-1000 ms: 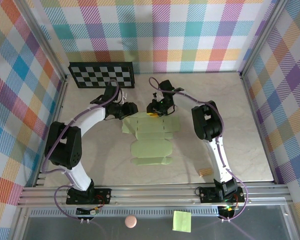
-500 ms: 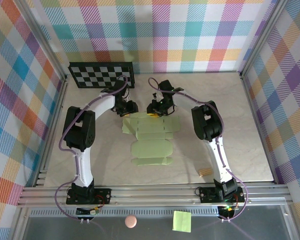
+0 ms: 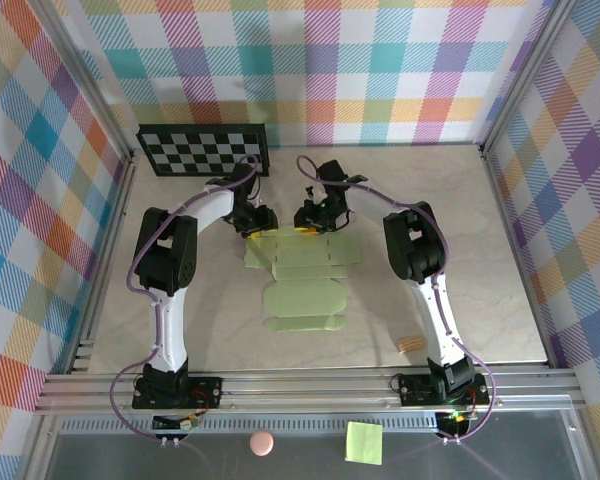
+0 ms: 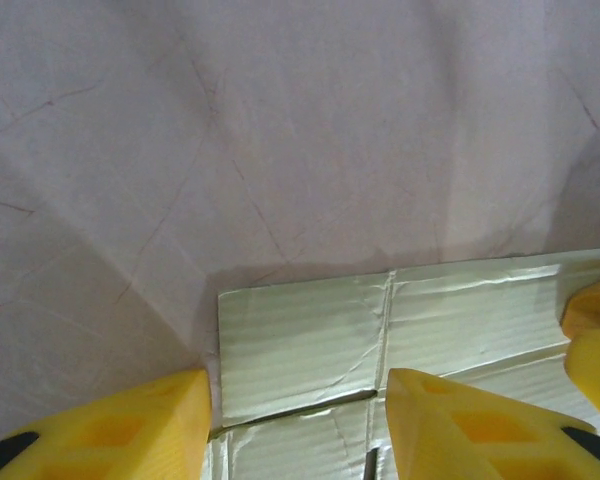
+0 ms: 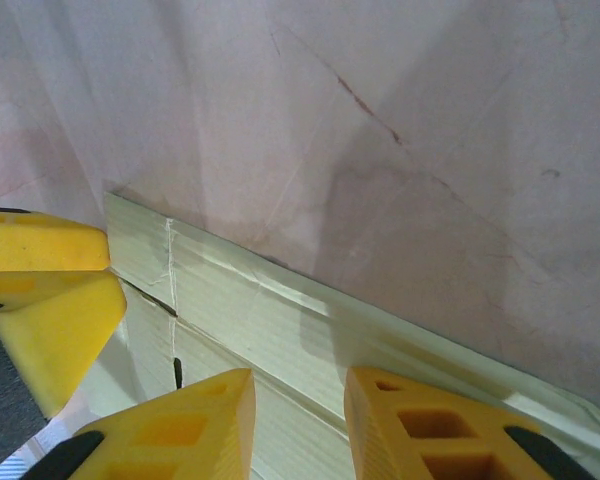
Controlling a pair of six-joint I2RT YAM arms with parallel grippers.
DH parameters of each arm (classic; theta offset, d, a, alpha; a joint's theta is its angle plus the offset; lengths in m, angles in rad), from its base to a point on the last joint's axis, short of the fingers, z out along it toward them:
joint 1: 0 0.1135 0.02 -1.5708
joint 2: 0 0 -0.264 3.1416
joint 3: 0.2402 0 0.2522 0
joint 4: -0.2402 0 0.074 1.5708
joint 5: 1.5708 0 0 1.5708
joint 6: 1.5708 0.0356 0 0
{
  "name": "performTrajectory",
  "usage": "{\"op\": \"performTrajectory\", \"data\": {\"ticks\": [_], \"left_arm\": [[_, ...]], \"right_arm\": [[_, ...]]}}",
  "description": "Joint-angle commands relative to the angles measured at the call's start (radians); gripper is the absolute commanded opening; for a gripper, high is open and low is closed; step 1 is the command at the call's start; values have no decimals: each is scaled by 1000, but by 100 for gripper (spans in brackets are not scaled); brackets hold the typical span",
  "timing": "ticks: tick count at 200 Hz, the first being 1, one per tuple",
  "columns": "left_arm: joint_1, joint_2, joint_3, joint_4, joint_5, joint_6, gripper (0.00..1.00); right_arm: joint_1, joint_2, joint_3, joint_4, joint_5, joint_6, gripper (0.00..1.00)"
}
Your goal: Fold the paper box
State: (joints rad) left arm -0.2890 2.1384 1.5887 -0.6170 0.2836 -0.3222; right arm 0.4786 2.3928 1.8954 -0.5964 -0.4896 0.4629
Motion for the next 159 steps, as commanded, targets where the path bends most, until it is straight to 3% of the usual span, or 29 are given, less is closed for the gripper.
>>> {"op": "performTrajectory", "data": {"ticks": [1, 30, 80, 159], "left_arm": [[7, 11, -9, 34, 70, -16, 50], [7, -1, -28, 86, 133, -40, 49], [13, -71, -65, 129, 130, -66, 49], [17, -127, -149, 264, 267, -149, 49]], "right_arm": [[7, 19, -47, -104, 75, -1, 32], [8, 17, -51, -95, 68, 7, 32], [8, 12, -53, -99, 75, 6, 32], [8, 15, -52, -100, 76, 6, 31]]}}
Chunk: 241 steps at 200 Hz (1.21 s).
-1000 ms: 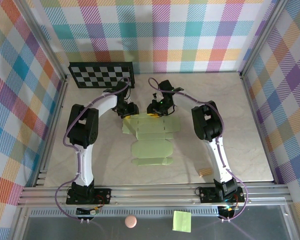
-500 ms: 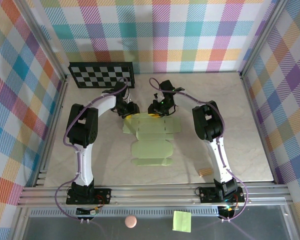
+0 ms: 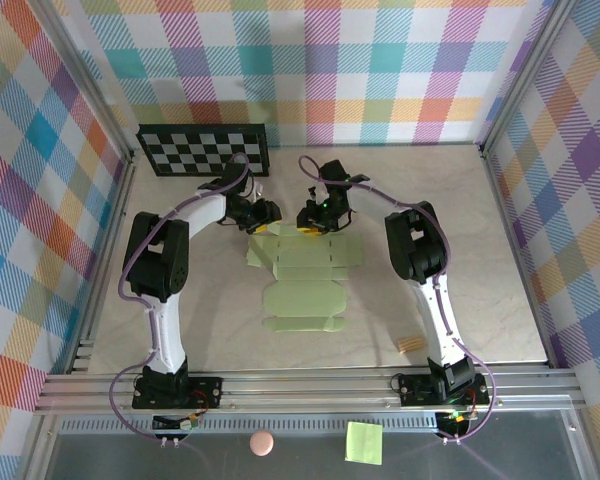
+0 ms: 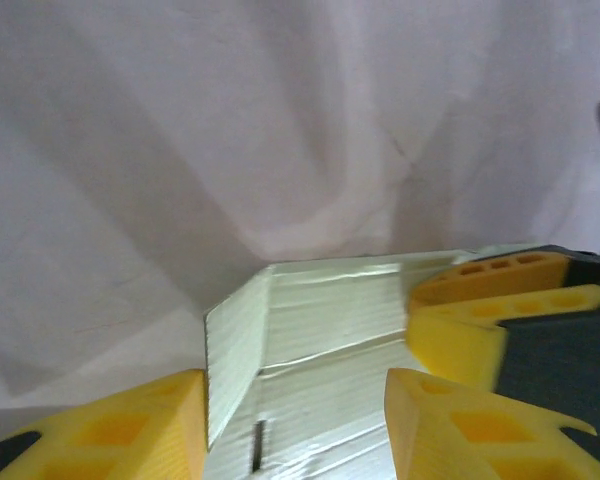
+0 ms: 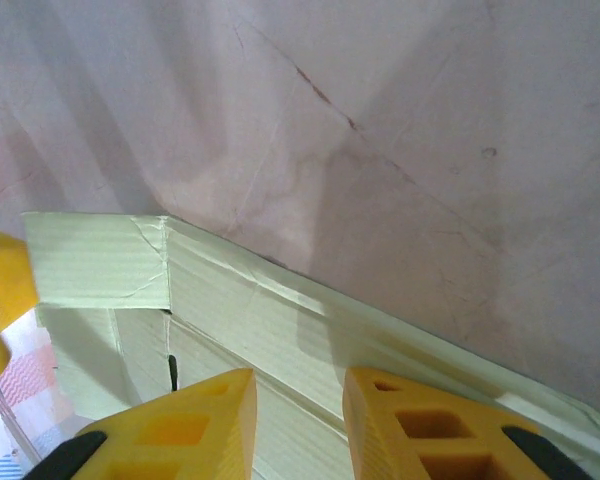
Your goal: Fold the paper box
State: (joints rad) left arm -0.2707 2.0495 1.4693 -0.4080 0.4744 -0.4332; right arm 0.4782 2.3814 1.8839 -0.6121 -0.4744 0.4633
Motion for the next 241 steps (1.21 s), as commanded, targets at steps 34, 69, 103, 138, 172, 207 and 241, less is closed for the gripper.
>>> {"op": "performTrajectory", "data": {"ticks": [34, 69, 103, 138, 172, 207, 241], "left_arm": [[-6, -12, -34, 99, 131, -67, 49], [-21, 27, 0, 112, 162, -79, 50], [-33, 67, 34, 107, 177, -81, 49], [-44, 111, 55, 116, 199, -89, 43], [-53, 148, 64, 120, 210, -92, 37], [-53, 179, 54, 97, 181, -78, 30], [-53, 208, 63, -4, 97, -38, 27]], "right_arm": [[8, 28, -42, -84, 63, 6, 26], [8, 30, -42, -91, 78, 1, 16], [8, 35, -43, -94, 76, -7, 10], [7, 36, -42, -94, 73, -10, 9], [7, 39, -40, -95, 69, -14, 8], [7, 39, -43, -92, 67, -15, 7], [7, 35, -42, -96, 64, -21, 7]]}}
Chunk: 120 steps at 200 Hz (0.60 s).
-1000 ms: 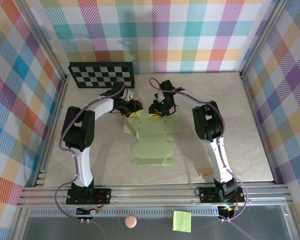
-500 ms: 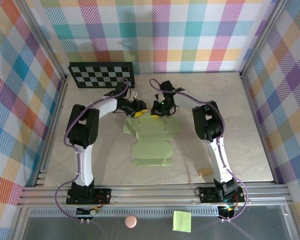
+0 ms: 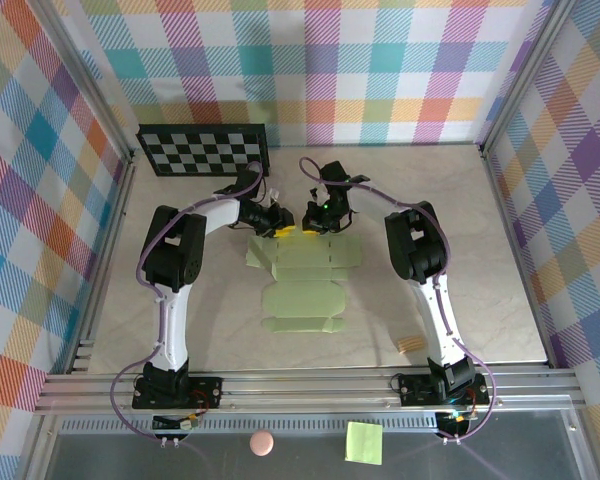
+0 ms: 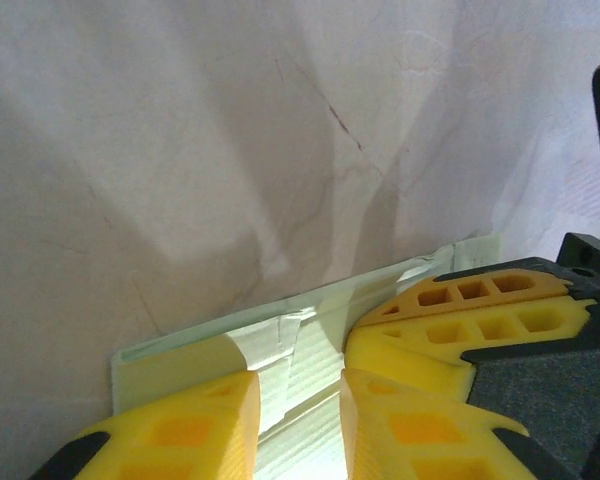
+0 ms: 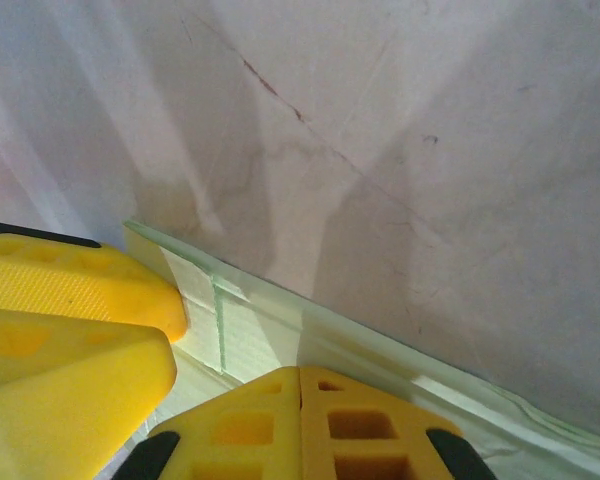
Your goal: Fold the paper box
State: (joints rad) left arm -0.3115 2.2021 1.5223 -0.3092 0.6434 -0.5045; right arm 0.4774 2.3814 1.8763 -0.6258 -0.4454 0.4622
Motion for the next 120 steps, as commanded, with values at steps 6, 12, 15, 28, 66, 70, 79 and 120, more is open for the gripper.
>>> {"op": "performTrajectory", "data": {"ticks": [6, 12, 15, 28, 66, 70, 79, 120], "left_arm": [[-14, 58, 12, -114, -78, 39, 26], [-13, 62, 13, -123, -78, 41, 26], [-14, 62, 12, -124, -75, 44, 26], [-14, 60, 8, -108, -33, 48, 26], [-5, -114, -66, 21, 11, 35, 33], [-2, -137, -71, 21, 12, 35, 34], [5, -177, -87, 62, 13, 31, 37], [48, -357, -210, 69, -68, 61, 46]], "right_arm": [[7, 34, -35, -84, 34, -20, 7], [8, 32, -33, -85, 34, -20, 7], [7, 32, -31, -84, 34, -21, 7], [7, 26, -21, -92, 29, -25, 7], [8, -69, -18, -120, 34, -52, 8], [7, -82, -22, -121, 35, -54, 8], [7, -110, -32, -127, 41, -57, 10], [8, -230, -140, -118, 37, -60, 20]]}}
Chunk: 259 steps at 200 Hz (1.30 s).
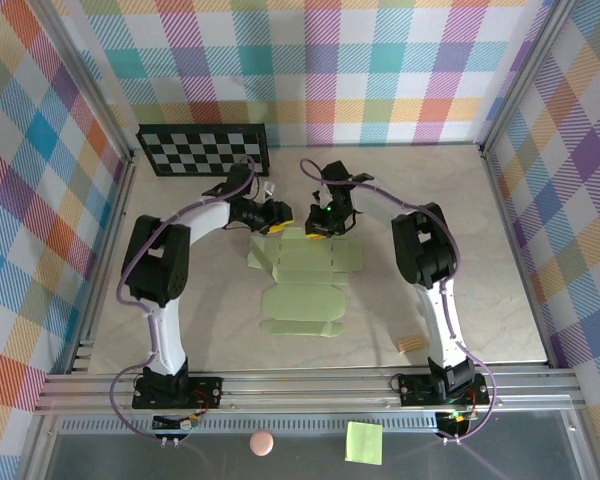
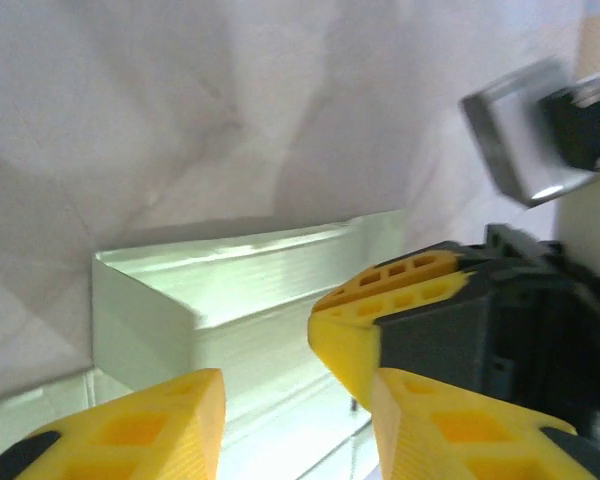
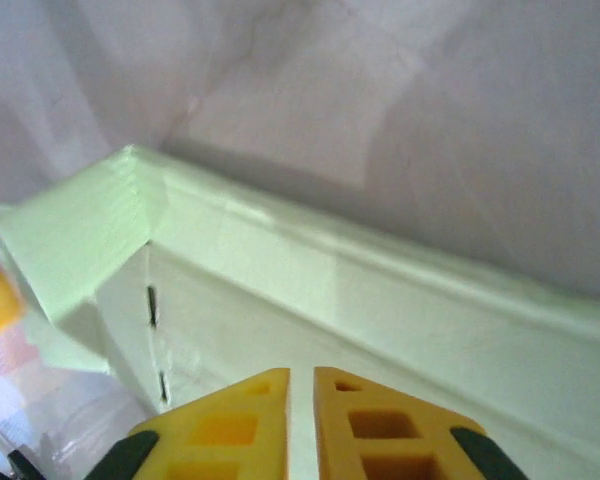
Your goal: Fold the paper box
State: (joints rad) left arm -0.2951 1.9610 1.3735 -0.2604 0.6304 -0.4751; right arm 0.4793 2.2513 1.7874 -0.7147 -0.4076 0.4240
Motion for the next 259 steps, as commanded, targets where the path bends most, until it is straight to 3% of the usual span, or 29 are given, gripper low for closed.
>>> {"op": "performTrajectory", "data": {"ticks": [1, 31, 93, 187, 259], "left_arm": [[32, -120, -66, 19, -58, 32, 46], [64, -189, -142, -53, -140, 77, 47], [118, -160, -228, -89, -124, 139, 54], [120, -79, -247, -94, -87, 173, 57], [129, -206, -287, -109, -247, 163, 62]], "right_arm": [[6, -103, -56, -28, -1, -22, 20], [5, -158, -164, 9, -62, -10, 25], [2, -129, -269, 117, -144, 8, 34], [-6, -57, -283, 168, -164, 15, 31], [-8, -37, -281, 150, -140, 8, 30]]}}
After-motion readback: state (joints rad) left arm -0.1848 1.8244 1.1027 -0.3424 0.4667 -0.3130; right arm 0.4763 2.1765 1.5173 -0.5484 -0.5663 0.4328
